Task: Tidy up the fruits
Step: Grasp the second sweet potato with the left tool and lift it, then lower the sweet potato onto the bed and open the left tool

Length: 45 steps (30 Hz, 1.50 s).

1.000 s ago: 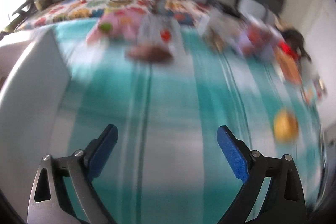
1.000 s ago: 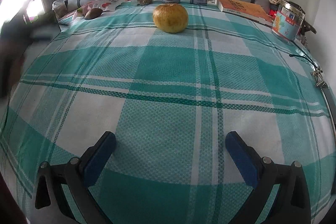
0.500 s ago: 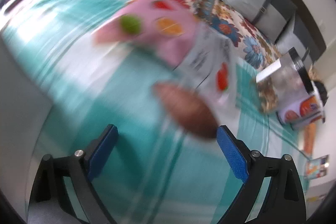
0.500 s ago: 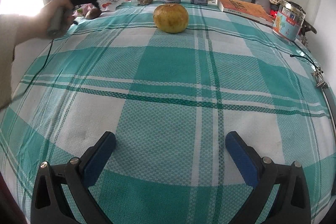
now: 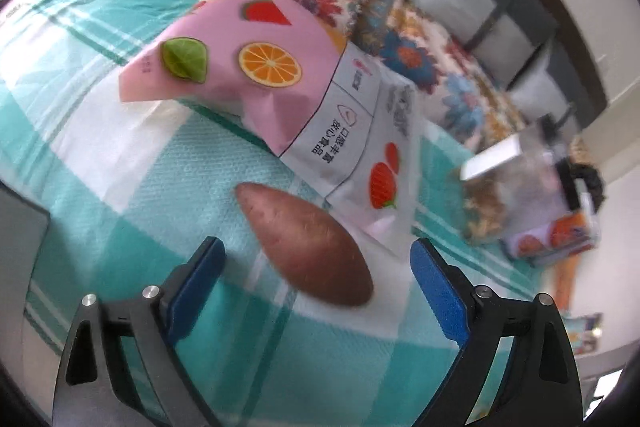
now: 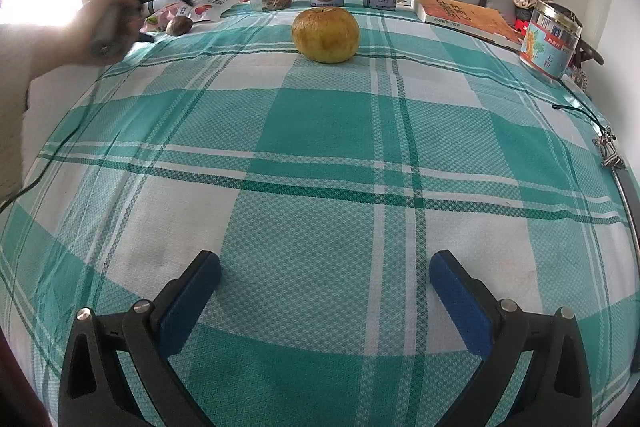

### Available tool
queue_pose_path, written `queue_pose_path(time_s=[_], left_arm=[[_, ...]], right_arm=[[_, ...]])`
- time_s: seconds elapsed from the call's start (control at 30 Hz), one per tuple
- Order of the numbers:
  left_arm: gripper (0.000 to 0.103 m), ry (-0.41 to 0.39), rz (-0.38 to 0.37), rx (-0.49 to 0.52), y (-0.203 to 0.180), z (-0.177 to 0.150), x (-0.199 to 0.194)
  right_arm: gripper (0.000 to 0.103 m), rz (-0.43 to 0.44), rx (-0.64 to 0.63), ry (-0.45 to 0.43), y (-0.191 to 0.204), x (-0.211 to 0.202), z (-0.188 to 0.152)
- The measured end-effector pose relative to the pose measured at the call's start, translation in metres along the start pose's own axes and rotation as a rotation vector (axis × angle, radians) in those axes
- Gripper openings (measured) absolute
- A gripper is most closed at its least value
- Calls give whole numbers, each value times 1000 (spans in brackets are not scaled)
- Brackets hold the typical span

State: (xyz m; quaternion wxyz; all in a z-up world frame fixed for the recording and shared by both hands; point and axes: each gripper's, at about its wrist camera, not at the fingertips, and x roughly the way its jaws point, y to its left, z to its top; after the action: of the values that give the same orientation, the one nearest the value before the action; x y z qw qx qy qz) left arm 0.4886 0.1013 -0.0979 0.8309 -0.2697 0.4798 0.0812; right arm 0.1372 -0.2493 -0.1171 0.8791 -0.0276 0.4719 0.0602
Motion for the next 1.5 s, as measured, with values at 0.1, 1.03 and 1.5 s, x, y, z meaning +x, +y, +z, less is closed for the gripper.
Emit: queue_pose_path(time_s=[0.1,1.03,1.5], left_arm=[[49,-47,-22,-65,11,-4,-3],[45,-28,111,323,-12,-18,-6],[45,162,-101,711,-7,-198,-151]], right_arm=[[103,0,0,0,0,0,0],[103,-1,0,1,0,0,0],[103,-1,0,1,0,0,1]])
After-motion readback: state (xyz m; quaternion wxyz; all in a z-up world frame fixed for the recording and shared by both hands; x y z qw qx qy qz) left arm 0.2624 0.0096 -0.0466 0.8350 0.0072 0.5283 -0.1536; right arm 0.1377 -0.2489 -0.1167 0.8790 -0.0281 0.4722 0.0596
